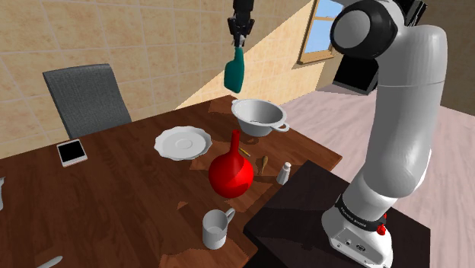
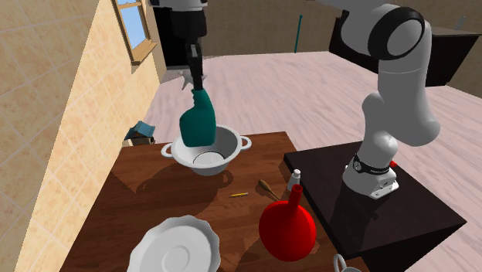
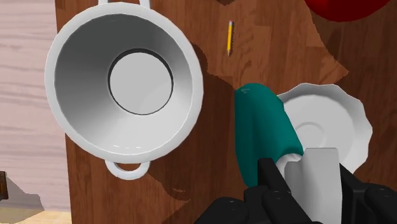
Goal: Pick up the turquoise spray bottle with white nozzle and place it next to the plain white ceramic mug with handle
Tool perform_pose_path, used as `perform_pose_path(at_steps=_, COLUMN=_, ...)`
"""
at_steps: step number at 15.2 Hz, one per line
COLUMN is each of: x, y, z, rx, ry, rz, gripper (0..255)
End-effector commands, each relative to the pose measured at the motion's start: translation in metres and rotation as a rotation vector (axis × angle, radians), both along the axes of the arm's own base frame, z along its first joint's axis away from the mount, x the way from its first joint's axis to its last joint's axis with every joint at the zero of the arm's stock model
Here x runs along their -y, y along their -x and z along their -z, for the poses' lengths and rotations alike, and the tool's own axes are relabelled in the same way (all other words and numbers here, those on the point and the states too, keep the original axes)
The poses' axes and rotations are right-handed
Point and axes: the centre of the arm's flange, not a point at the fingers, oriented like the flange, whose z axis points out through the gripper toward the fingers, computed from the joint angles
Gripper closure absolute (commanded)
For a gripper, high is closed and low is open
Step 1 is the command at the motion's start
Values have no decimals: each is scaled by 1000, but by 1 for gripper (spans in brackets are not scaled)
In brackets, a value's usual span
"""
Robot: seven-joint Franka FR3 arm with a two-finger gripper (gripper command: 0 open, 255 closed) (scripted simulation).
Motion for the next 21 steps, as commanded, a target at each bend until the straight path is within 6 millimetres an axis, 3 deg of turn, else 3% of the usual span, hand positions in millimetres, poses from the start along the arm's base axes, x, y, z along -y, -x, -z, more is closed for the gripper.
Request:
perform_pose_path(at_steps=1, x=-22, y=10, z=-3, rx=0, ry=0, rz=0, gripper=255)
perform_pose_path(at_steps=21, x=-271, y=98, z=-4, rx=0, ry=0, rz=0, gripper=255)
